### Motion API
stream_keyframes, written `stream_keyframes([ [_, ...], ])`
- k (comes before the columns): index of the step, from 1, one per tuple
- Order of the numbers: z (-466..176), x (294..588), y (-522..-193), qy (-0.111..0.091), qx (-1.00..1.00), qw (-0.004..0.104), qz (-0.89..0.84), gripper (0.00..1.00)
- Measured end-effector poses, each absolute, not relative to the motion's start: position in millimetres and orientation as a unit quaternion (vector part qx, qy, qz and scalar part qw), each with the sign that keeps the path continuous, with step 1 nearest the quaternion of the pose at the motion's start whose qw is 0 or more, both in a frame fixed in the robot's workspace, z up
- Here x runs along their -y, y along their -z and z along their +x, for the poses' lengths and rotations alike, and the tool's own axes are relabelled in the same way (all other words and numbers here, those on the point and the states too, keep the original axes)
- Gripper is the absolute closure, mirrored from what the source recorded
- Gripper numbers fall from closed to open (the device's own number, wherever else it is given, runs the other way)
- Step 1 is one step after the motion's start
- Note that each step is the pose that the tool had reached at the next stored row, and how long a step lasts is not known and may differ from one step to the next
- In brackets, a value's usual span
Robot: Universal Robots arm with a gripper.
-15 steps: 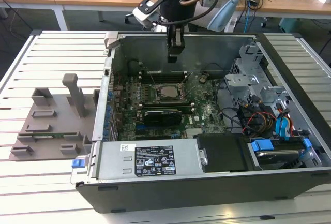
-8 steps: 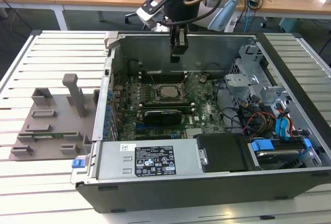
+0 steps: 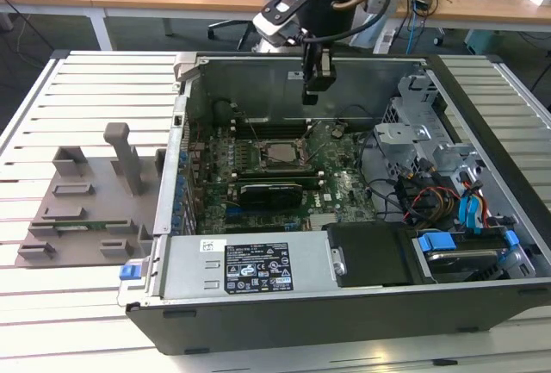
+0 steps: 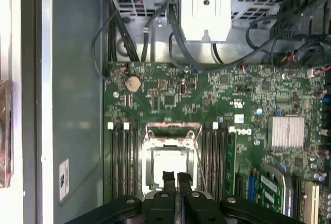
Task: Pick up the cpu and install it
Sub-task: 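Close the cpu cover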
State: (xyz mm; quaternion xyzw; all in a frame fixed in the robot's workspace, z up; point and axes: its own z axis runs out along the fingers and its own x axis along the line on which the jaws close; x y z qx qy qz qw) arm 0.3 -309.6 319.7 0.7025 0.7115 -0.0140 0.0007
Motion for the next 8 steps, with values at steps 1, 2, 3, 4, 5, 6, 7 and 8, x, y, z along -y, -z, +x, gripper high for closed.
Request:
stream_keyframes([
  [1,4,310,-320,0.014,-0.712,0.001,0.703,0.84],
  [2,7,310,-319,0.014,-0.712,0.001,0.702,0.84],
  [3,14,310,-319,0.014,-0.712,0.0,0.703,0.84],
  [4,20,310,-319,0.014,-0.712,0.0,0.703,0.84],
  [5,26,310,-318,0.014,-0.712,0.0,0.702,0.84],
  [6,28,310,-317,0.014,-0.712,0.0,0.702,0.84],
  [7,30,310,-317,0.015,-0.712,0.0,0.703,0.84],
  [8,32,310,-315,0.015,-0.712,0.0,0.702,0.84],
])
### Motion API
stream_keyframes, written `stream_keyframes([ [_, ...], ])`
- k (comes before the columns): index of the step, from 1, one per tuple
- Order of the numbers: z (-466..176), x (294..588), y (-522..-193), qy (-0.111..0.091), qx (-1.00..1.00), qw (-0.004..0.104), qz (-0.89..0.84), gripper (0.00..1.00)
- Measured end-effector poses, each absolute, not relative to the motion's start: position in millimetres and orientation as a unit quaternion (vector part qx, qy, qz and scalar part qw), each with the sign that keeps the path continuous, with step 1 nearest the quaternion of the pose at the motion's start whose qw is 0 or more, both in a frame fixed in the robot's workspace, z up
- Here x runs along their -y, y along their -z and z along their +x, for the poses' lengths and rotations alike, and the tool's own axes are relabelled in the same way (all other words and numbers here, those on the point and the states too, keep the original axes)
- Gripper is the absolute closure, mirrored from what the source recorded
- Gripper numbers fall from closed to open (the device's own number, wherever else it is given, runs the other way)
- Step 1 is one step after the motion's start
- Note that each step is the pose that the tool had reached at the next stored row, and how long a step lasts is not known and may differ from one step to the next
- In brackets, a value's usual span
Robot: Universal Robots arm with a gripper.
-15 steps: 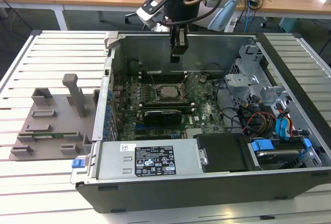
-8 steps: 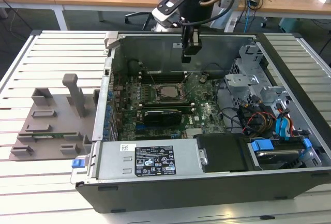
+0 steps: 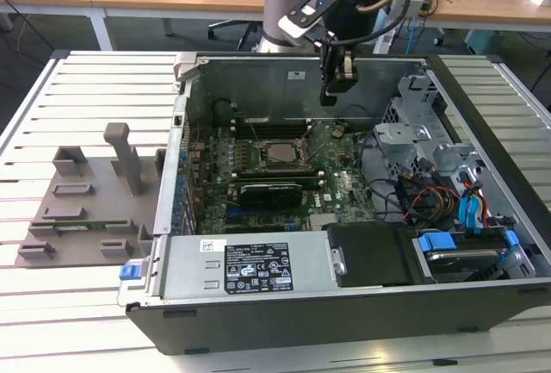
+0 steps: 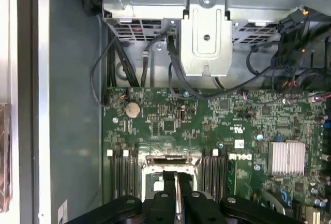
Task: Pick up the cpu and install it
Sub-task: 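Close the cpu cover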
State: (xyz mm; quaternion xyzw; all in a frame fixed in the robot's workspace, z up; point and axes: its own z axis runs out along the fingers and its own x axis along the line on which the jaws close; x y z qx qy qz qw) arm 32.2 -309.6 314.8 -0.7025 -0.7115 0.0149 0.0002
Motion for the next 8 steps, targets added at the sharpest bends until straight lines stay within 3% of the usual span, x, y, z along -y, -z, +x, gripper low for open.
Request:
stream_keyframes([
  [8,44,310,-304,-0.015,0.712,0.0,-0.702,0.84],
])
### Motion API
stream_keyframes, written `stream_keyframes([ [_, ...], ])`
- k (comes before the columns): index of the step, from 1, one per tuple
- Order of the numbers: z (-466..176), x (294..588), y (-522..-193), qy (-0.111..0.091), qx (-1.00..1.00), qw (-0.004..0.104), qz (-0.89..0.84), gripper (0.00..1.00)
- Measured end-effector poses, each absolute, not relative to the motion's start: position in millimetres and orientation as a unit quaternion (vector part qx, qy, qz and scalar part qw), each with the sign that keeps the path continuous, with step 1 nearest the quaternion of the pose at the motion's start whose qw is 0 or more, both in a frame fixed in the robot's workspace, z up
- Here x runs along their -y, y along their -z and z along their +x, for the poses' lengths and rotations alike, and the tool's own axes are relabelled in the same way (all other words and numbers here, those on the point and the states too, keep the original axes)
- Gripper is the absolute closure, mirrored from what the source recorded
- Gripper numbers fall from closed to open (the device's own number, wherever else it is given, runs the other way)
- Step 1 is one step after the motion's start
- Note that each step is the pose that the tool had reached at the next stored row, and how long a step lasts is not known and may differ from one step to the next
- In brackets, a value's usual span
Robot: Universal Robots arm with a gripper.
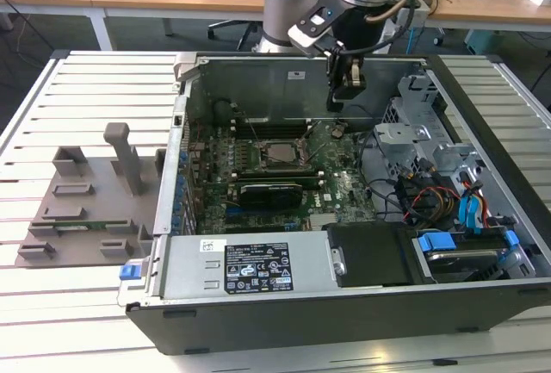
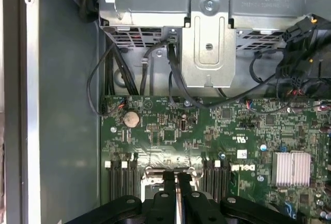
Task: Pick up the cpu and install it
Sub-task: 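Close the cpu cover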
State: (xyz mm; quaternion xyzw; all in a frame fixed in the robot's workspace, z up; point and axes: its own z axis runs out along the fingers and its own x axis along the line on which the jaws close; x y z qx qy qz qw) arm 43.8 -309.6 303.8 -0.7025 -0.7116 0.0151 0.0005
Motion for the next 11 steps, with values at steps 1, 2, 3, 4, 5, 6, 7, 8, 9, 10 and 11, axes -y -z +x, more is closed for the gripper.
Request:
stream_keyframes([
  [1,45,310,-303,-0.015,0.712,0.0,-0.702,0.84],
  [2,46,310,-302,-0.015,0.712,0.0,-0.703,0.84],
  [3,47,310,-301,-0.015,0.712,0.0,-0.703,0.84],
  [4,48,310,-300,-0.015,0.712,0.0,-0.703,0.84],
  [5,50,310,-300,-0.015,0.712,0.0,-0.702,0.84],
  [6,51,310,-299,-0.015,0.712,0.0,-0.702,0.84],
  [7,52,310,-298,-0.015,0.712,0.0,-0.702,0.84],
  [8,54,310,-298,-0.015,0.712,0.0,-0.702,0.84],
  [9,54,310,-298,-0.015,0.712,0.0,-0.702,0.84],
  [10,55,310,-297,-0.015,0.712,0.0,-0.702,0.84],
  [11,56,310,-297,-0.015,0.712,0.0,-0.703,0.84],
])
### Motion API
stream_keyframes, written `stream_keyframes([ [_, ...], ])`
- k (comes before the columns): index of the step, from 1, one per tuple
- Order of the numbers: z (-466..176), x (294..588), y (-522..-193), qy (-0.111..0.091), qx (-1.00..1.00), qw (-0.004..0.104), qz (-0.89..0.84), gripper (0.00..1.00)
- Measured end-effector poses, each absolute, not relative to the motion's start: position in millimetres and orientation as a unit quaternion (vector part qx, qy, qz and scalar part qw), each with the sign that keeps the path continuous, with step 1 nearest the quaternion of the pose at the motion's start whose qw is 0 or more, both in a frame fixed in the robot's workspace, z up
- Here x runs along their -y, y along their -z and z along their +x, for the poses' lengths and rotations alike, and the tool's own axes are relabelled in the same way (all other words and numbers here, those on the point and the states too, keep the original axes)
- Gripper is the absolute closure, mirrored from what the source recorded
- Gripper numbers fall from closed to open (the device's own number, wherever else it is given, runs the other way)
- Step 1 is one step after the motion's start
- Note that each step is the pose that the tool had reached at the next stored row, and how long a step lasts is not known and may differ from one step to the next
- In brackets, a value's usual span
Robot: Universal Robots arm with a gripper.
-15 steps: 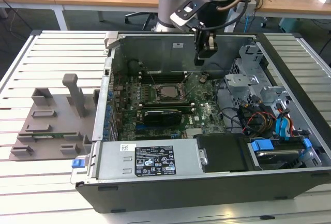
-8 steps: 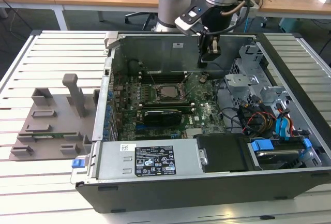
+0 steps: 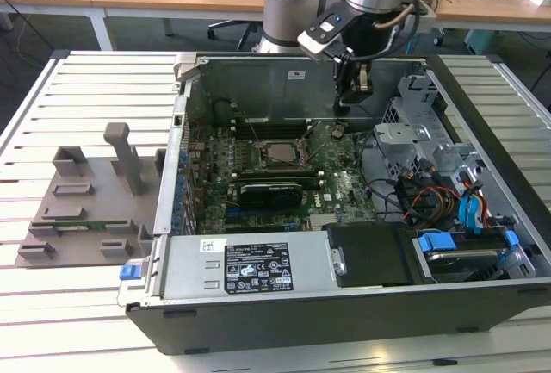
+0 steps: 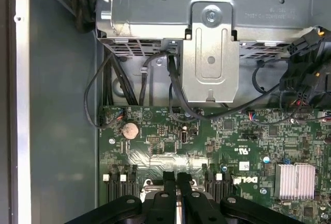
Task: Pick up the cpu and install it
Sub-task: 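Close the cpu cover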
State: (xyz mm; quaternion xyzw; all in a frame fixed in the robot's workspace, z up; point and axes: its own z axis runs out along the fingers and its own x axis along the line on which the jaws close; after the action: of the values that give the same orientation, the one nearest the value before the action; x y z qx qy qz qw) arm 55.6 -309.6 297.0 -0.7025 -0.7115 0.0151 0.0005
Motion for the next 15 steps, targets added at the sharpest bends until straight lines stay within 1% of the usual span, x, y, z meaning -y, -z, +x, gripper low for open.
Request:
stream_keyframes([
  [15,67,310,-290,-0.015,0.712,0.0,-0.702,0.84],
])
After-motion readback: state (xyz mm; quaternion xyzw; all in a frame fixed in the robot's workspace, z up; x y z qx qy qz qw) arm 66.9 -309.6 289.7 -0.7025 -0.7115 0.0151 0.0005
